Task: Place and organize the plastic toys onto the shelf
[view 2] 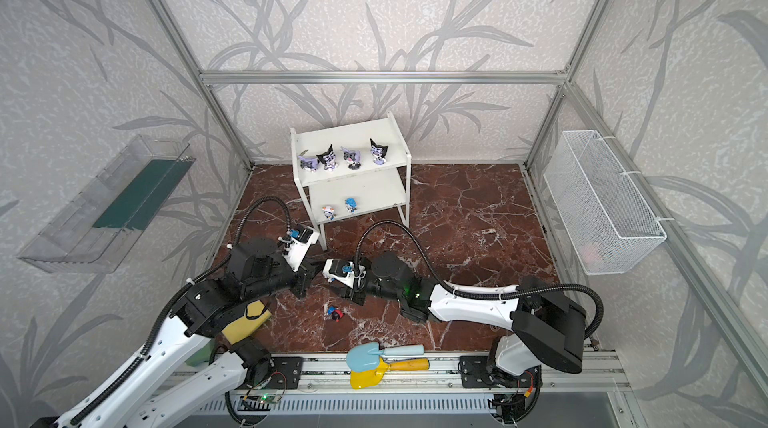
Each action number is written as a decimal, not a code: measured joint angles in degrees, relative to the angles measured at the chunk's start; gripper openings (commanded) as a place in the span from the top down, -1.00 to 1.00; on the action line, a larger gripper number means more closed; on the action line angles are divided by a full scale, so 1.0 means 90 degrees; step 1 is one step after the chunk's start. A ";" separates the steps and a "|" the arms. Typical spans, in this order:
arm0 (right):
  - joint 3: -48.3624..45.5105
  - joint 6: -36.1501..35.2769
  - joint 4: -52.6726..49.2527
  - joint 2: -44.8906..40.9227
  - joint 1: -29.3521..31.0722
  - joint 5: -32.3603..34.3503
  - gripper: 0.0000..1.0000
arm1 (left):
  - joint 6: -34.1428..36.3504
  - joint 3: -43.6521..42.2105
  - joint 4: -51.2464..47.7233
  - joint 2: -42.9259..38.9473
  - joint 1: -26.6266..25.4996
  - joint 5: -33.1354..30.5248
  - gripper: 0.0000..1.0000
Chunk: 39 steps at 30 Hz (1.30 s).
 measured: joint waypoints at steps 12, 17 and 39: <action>0.0372 0.0299 -0.0330 0.0267 0.0002 0.0170 0.00 | 0.0024 0.0000 -0.0005 -0.0063 0.0000 -0.0044 1.00; 0.0393 0.0350 -0.0330 0.0384 0.0022 0.0328 0.14 | 0.0029 0.0000 -0.0005 -0.0063 0.0000 -0.0034 1.00; 0.0767 0.0291 -0.0750 0.0418 0.0114 0.0729 0.23 | 0.0126 0.0000 -0.0005 -0.0036 -0.0002 0.0007 1.00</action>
